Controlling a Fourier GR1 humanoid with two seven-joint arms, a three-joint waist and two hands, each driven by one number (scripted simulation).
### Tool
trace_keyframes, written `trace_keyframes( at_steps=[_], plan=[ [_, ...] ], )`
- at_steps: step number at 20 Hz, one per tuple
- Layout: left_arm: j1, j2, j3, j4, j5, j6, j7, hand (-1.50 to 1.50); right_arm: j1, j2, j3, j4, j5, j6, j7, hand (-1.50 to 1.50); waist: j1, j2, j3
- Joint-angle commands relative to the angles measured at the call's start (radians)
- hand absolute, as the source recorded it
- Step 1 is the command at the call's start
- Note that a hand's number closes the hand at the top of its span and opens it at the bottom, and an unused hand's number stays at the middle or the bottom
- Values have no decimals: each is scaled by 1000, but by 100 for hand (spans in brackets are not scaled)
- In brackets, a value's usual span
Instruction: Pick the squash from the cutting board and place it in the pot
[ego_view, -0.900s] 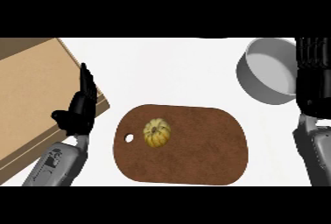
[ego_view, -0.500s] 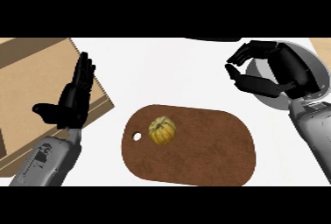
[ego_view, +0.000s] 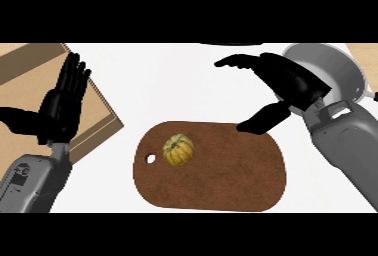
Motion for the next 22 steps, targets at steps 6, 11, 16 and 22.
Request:
trace_keyframes(
  at_steps=[6,11,16,22],
  plan=[
    [27,-12,3,2,-13,-16,-12,0,-250,62,108,64,-60,346,303,-150,-3,4,0],
    [-23,10,28,-24,-17,-3,72,0,-305,221,156,111,-86,422,478,-150,-15,2,2],
    [32,13,56,-83,-3,-15,65,0,-311,353,192,184,-73,409,610,-150,-14,-1,3],
    [46,-22,41,-37,-28,-29,26,0,-240,425,263,274,-2,366,611,-150,-25,3,3]
  ],
)
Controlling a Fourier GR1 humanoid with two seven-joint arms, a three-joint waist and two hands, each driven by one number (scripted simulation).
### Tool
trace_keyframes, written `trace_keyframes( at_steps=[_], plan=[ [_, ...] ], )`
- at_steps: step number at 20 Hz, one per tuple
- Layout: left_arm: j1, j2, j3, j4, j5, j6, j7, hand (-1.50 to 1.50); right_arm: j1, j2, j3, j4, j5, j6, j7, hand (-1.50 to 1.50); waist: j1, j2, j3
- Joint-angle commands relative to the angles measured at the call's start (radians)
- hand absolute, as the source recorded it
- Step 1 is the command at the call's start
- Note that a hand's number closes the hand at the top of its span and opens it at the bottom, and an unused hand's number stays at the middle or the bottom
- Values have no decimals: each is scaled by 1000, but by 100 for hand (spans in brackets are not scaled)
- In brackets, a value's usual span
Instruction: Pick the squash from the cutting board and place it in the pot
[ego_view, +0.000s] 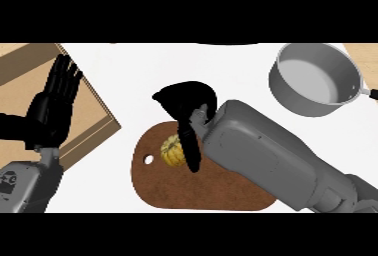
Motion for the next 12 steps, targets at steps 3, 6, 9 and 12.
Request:
trace_keyframes(
  at_steps=[3,6,9,12],
  plan=[
    [29,2,11,-53,-19,7,44,0,61,34,3,29,26,62,90,-150,-3,-1,1],
    [42,-25,-5,-53,-33,3,30,0,136,51,53,-36,65,47,102,-150,-10,-2,1],
    [-48,1,57,37,-13,-48,33,0,122,148,54,81,157,-2,15,-150,-6,3,1],
    [30,-29,47,-34,-35,-43,16,0,169,115,21,14,225,18,-36,-150,-5,1,1]
  ],
)
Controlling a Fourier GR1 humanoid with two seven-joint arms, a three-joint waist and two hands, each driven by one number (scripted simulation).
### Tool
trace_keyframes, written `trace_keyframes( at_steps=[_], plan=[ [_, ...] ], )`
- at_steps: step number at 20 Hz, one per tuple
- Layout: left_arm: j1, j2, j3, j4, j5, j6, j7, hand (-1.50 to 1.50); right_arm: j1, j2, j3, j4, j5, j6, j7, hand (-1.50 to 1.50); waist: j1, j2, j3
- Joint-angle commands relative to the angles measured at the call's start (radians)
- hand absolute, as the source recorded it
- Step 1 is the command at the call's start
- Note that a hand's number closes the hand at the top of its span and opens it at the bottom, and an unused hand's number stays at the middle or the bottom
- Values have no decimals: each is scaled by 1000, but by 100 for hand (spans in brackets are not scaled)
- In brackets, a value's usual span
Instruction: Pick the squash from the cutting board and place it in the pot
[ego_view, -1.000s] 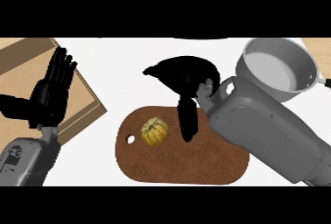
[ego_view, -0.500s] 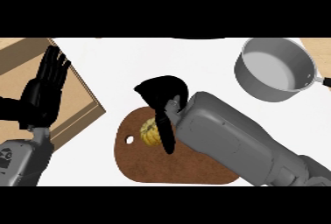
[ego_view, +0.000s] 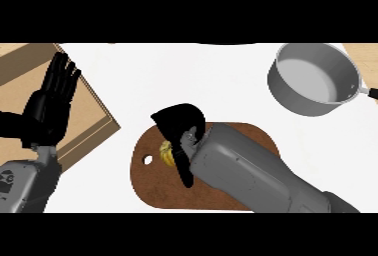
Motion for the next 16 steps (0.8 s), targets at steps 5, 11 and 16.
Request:
trace_keyframes(
  at_steps=[5,11,16],
  plan=[
    [-29,-48,1,19,-57,9,-3,0,-7,49,18,25,51,-10,47,-150,3,0,0],
    [26,-39,31,-9,-44,-30,-6,0,103,50,65,30,197,-14,29,-150,0,0,0],
    [32,-55,33,-25,-53,-52,4,0,52,50,85,163,168,-98,-26,-150,13,2,0]
  ],
)
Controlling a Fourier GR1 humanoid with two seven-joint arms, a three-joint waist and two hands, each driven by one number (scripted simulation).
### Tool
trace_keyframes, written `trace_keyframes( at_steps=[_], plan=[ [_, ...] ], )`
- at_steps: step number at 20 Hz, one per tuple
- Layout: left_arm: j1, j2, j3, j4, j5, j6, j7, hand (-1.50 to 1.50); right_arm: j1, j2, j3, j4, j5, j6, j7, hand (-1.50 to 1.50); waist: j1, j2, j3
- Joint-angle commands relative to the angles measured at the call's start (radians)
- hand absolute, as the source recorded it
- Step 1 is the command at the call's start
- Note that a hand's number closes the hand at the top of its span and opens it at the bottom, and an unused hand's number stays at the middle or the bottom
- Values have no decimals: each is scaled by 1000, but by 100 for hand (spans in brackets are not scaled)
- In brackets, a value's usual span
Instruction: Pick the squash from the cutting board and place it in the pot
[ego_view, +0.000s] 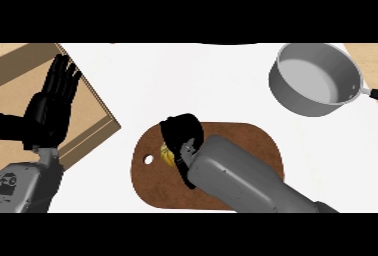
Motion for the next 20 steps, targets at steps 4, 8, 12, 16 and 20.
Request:
trace_keyframes(
  at_steps=[4,8,12,16,20],
  plan=[
    [4,-8,12,-71,-22,-1,67,0,33,-4,-22,104,106,-18,-154,-150,-1,0,0],
    [29,-62,-5,-34,-61,15,10,0,57,6,80,86,26,-99,-88,-150,7,0,0],
    [-36,-60,15,35,-46,-27,-15,0,2,6,69,157,26,-69,-226,150,8,3,0],
    [-9,-78,14,85,-71,-18,-72,0,43,5,121,180,117,-117,-380,150,1,5,0],
    [7,-54,24,25,-36,-67,-42,0,-12,4,165,212,51,-164,-371,150,24,6,0]
  ],
)
